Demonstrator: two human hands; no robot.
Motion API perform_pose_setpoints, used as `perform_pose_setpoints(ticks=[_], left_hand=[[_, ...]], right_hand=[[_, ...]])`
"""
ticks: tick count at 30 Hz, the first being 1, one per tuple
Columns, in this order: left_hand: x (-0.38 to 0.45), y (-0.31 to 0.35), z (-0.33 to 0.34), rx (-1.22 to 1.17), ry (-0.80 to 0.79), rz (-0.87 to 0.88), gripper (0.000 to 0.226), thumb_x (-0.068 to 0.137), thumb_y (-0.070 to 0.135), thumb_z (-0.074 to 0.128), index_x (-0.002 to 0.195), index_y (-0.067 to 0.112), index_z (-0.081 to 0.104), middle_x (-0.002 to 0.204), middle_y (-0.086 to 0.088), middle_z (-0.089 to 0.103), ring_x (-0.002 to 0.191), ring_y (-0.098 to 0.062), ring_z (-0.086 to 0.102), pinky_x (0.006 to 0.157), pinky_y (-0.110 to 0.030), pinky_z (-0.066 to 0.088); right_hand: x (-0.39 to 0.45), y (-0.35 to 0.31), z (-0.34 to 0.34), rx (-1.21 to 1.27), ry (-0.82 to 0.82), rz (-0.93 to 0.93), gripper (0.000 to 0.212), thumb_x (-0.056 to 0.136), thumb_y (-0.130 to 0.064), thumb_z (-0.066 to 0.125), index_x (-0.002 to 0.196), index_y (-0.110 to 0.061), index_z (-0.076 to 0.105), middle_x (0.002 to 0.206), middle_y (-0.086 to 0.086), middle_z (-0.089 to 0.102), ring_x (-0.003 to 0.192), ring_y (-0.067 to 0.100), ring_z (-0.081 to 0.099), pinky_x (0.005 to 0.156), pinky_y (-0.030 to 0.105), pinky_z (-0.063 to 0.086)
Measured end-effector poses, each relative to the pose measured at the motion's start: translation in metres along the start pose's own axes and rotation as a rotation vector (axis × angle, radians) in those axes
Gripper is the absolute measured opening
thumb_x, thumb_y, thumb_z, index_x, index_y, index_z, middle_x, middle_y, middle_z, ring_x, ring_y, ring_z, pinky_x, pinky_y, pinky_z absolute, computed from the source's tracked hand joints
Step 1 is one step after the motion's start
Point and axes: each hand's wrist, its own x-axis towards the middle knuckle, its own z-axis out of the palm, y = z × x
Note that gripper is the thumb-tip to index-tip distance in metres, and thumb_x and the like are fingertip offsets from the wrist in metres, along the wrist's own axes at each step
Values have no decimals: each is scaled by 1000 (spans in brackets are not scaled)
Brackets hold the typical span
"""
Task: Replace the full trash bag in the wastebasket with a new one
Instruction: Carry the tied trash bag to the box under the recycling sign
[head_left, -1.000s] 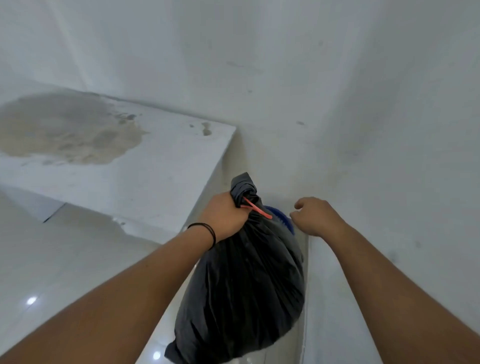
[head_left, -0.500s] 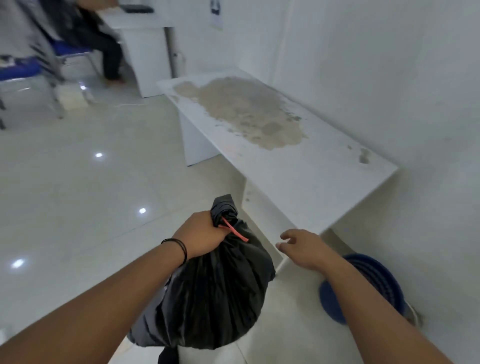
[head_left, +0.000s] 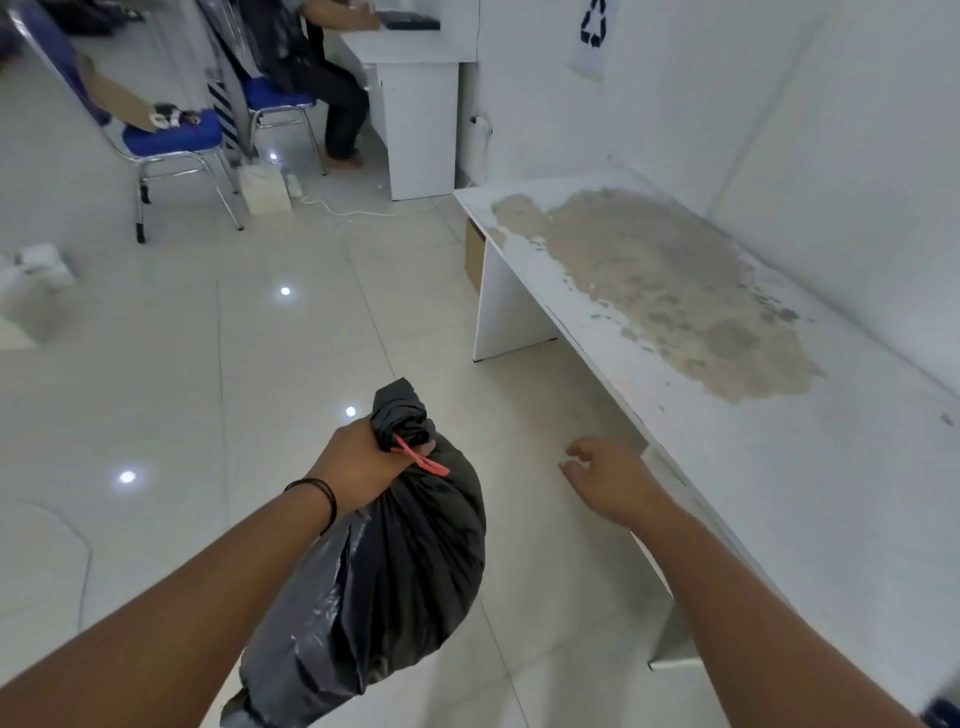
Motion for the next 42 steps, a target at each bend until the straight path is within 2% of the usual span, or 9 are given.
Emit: perform_pose_setpoints(ticks=[5,12,18,22,28,30,34,37,42], left_hand=[[76,-4,-46,8,3,-8,27,78,39,72,92,16,67,96,-6,67,92,-22,61,86,-34,48],[203,-2,-90,-76,72,-121,28,79,27,71,101,12,65,100,-10,68,96,-26,63,90,-38,50],[319,15,-129,-34,130,-146,25,79,19,68,93,0,62,94,-22,66,77,-22,52,74,-33,45],[397,28,-159,27,162,-79,23,79,21,69,87,2,61,79,-11,63,72,-18,50,65,-28,41],[526,35,-208,117,210,75,15,80,21,69,85,12,57,74,8,57,67,-2,50,60,-12,36],[573,36,-225,108,202,97,16,79,20,69,87,10,59,77,4,60,71,-7,54,62,-13,38],[661,44,-263,102,144,113,18,78,20,71,89,10,61,82,-1,63,76,-11,58,65,-18,43],[722,52,-285,160,112,141,19,79,23,70,86,8,60,79,-1,61,75,-13,57,64,-21,42],[822,71,-299,199,95,205,18,80,20,68,87,7,59,77,1,58,75,-16,55,69,-25,38]], right_hand=[[85,-49,0,10,-3,-27,38,93,-28,51,126,-10,56,130,10,55,118,22,51,93,23,34],[230,-104,-11,7,-24,-98,38,93,-30,51,126,-13,57,130,6,56,117,19,53,90,21,35],[352,-150,-40,15,-87,-79,40,94,-31,49,129,-13,54,135,3,54,122,18,50,97,22,33],[425,-182,-56,5,-67,-90,38,94,-32,48,128,-14,55,133,3,55,121,20,51,100,26,35],[544,-239,-66,48,-7,-95,35,95,-29,45,124,-15,57,124,2,61,106,16,58,84,19,35],[586,-262,-68,58,22,-74,33,95,-29,45,121,-15,59,125,1,60,112,18,56,90,22,37],[654,-300,-73,113,47,12,30,94,-28,46,114,-12,61,119,3,63,108,21,57,94,27,40],[697,-321,-81,175,98,67,28,93,-26,48,112,-11,63,112,2,64,105,21,58,88,24,40],[767,-336,-99,263,196,90,21,92,-23,50,95,-11,66,88,-1,64,82,14,58,60,13,36]])
